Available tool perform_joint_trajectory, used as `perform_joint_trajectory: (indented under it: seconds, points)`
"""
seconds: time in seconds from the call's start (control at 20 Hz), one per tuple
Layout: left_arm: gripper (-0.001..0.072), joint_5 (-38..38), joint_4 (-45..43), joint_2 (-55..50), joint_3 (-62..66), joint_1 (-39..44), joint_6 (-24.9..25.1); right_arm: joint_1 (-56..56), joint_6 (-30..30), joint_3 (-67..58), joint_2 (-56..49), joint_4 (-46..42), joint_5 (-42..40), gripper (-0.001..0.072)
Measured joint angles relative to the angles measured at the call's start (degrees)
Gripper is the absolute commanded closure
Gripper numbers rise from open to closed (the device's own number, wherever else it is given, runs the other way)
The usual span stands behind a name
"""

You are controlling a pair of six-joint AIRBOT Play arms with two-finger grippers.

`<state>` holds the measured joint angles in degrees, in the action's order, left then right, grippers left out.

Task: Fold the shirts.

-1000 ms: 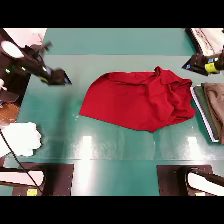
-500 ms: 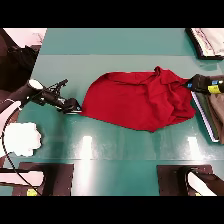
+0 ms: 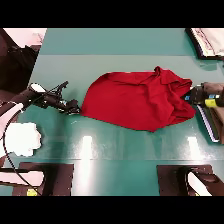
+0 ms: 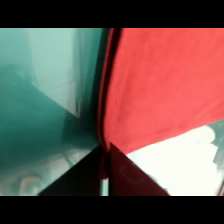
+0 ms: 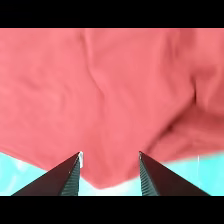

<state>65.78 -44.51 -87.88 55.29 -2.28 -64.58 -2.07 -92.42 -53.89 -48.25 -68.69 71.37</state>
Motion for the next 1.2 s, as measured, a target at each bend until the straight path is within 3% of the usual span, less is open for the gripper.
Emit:
perform_joint_trajectory:
  seconds: [0.3, 0.4, 0.7, 0.8, 1.2]
  points:
    - [0.0685, 1.81, 1.05, 2.29, 7.08, -0.07, 0.04, 0.02, -11.89, 13.68, 0.94, -4.98, 0.79, 0.0306]
    - [0.0684, 2.03, 1.09, 3.32, 8.94, -0.07, 0.09, 0.02, -14.45, 17.86, 0.50, -5.07, 0.13, 0.0411]
    - [0.0684, 3.04, 1.05, 4.61, 10.78, -0.07, 0.13, 0.02, -17.49, 24.96, -4.02, -0.20, -7.08, 0.0399]
    - [0.0684, 3.45, 1.03, 4.70, 10.93, -0.04, 0.13, 0.02, -17.86, 25.59, -5.03, 0.81, -9.14, 0.0321]
    - [0.0684, 4.24, 0.96, 4.81, 11.06, -0.07, 0.11, 1.36, -19.06, 26.34, -6.19, 2.29, -15.54, 0.0322]
